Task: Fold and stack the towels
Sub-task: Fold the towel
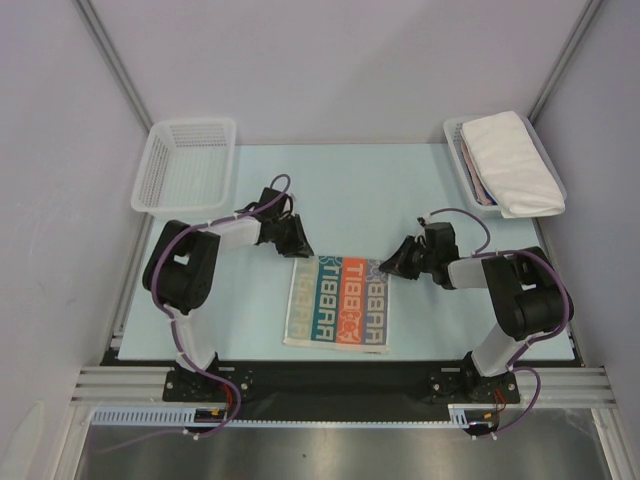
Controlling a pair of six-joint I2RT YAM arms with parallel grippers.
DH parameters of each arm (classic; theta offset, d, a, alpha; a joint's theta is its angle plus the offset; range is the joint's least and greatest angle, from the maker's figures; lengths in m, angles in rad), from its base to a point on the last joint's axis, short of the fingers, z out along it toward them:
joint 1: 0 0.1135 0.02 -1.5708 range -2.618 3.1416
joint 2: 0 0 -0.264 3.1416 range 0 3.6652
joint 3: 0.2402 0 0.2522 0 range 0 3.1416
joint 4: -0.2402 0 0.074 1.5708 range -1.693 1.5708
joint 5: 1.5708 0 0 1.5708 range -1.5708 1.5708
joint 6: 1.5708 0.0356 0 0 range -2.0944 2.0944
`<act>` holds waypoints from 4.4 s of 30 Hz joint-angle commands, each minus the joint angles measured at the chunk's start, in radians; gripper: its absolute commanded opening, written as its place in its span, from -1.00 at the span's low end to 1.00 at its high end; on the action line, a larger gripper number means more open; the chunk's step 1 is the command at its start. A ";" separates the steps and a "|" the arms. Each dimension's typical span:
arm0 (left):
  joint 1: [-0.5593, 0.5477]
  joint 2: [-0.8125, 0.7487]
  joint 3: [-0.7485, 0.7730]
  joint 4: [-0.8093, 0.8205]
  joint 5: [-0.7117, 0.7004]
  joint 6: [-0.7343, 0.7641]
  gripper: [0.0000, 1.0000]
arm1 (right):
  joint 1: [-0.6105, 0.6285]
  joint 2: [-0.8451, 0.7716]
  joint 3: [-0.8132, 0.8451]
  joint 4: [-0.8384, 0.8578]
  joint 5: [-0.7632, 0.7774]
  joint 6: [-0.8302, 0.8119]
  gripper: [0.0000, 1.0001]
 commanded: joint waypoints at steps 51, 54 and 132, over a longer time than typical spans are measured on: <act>0.062 0.016 0.144 -0.313 0.037 0.311 -0.03 | -0.050 -0.068 0.133 -0.310 0.150 -0.161 -0.33; 0.047 0.023 0.166 -0.342 -0.001 0.325 -0.06 | -0.041 -0.056 0.138 -0.312 0.165 -0.164 -0.33; 0.030 0.132 0.215 -0.183 -0.006 0.203 -0.99 | -0.028 0.055 0.274 -0.338 0.203 -0.182 -1.00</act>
